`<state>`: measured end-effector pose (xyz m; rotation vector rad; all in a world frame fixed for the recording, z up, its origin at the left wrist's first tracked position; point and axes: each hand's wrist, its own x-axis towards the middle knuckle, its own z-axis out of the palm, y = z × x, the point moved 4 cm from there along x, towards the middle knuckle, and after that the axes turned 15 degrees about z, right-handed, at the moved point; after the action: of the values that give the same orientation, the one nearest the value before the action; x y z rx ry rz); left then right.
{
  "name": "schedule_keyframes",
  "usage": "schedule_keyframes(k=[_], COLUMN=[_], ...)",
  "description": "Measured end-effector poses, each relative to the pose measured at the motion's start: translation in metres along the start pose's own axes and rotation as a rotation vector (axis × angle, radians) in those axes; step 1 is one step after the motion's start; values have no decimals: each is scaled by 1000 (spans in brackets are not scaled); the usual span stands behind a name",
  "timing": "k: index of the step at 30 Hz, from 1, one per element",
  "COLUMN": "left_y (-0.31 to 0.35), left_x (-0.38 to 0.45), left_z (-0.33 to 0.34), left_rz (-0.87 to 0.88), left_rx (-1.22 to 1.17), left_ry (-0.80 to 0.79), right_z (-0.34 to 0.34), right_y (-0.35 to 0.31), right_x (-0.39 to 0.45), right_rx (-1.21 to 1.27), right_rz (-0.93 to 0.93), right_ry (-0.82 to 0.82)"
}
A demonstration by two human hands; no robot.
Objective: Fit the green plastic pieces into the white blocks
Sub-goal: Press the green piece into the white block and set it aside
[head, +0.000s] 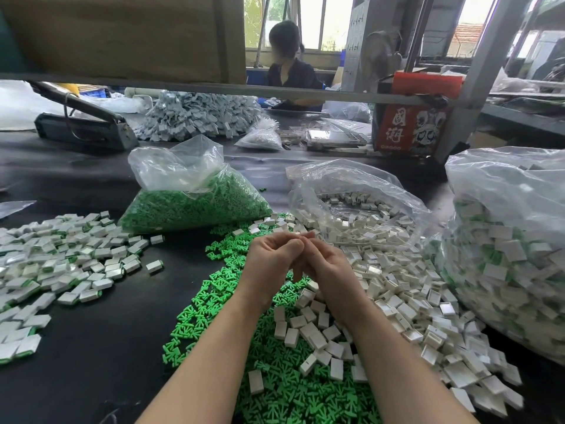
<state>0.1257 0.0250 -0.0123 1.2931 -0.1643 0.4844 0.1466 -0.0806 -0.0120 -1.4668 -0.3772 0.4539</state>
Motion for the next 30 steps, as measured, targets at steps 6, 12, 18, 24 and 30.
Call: schedule_keyframes(k=[6,12,18,24,30], left_y=[-3,-3,-1,0,18], left_x=[0,-1,-1,2,11], left_z=[-1,-1,-1,-6,-32], left_rz=[12,19,13,2,-16], left_rx=[-8,-25,-21,36,176], left_ry=[-26,-41,-43,-80,-171], right_z=[-2,-3,-4,0,-13], right_y=[1,2,4,3,4], right_x=[-1,0,1,2,8], right_rx=[-25,-55,-68,55,112], right_rz=[-5,1,7,76,140], right_ry=[26,42,59,0,99])
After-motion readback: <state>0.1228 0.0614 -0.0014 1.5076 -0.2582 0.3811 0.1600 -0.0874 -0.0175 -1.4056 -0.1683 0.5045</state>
